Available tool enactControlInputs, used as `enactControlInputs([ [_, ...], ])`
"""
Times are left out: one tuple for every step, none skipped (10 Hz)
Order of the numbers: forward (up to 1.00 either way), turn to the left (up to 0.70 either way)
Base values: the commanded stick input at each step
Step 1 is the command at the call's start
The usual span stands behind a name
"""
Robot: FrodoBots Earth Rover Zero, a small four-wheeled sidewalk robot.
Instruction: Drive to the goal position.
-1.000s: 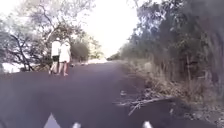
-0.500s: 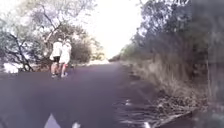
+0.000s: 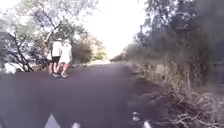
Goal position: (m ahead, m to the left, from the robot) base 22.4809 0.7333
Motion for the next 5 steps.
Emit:
enactControlInputs([
  [0.85,0.00],
  [0.85,0.00],
  [0.85,0.00],
  [0.85,0.00],
  [0.85,0.00],
])
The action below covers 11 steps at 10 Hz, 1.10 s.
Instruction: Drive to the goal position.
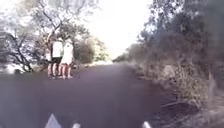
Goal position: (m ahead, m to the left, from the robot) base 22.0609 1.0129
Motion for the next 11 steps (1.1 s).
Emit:
enactControlInputs([
  [0.85,0.00],
  [0.85,0.00],
  [0.85,0.00],
  [0.85,0.00],
  [0.85,0.00],
  [0.85,0.00],
  [0.85,0.00],
  [0.85,-0.02],
  [0.85,-0.06],
  [0.85,-0.10],
  [0.85,-0.17],
])
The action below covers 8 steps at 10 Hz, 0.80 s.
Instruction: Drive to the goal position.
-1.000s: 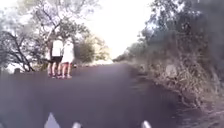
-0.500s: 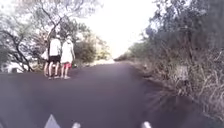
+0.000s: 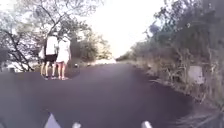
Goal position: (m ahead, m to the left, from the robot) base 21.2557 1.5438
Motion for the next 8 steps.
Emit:
enactControlInputs([
  [0.85,-0.26],
  [0.85,-0.33],
  [0.85,-0.21],
  [0.85,-0.10],
  [0.85,-0.32],
  [0.85,-0.21],
  [0.85,-0.09],
  [0.85,-0.01],
])
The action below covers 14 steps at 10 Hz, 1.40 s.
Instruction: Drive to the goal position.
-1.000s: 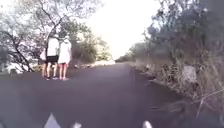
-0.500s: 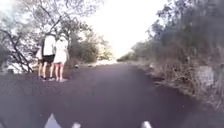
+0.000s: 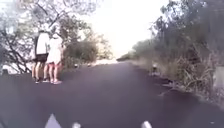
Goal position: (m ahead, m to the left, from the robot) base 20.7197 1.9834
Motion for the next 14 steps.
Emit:
enactControlInputs([
  [0.85,-0.02],
  [0.85,-0.04],
  [0.85,-0.11],
  [0.85,-0.22],
  [0.85,-0.33],
  [0.85,-0.06],
  [0.85,-0.03],
  [0.85,-0.01],
  [0.85,-0.13],
  [0.85,-0.25],
  [0.85,0.00],
  [0.85,0.00],
  [0.85,0.00],
  [0.85,0.00],
])
